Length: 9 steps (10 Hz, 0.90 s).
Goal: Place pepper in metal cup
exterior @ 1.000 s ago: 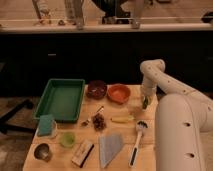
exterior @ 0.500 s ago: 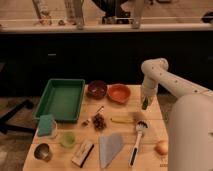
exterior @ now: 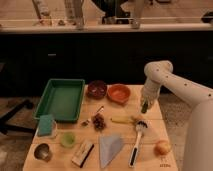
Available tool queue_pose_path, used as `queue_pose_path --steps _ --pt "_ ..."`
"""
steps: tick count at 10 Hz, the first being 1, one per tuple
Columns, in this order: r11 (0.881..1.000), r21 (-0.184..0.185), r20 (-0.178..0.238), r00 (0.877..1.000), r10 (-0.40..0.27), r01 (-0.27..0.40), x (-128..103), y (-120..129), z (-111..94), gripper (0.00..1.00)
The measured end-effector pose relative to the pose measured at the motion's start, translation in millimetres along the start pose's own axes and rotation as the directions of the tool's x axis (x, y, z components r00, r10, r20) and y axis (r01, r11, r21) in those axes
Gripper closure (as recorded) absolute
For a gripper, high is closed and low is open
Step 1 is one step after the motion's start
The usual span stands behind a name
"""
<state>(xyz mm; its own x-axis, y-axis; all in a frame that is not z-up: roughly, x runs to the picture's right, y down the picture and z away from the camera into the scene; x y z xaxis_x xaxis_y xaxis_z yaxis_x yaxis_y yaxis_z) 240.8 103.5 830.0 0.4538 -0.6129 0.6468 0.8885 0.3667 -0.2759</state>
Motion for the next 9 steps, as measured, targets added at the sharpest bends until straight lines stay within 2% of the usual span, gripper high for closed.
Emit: queue_pose_path --steps 3,9 --pt "0.995 0.033 -0.010 0.995 0.095 -0.095 -16 -4 -4 1.00" --pt "0.995 0.038 -0.011 0.995 0.096 -0.096 -16 -6 -4 1.00"
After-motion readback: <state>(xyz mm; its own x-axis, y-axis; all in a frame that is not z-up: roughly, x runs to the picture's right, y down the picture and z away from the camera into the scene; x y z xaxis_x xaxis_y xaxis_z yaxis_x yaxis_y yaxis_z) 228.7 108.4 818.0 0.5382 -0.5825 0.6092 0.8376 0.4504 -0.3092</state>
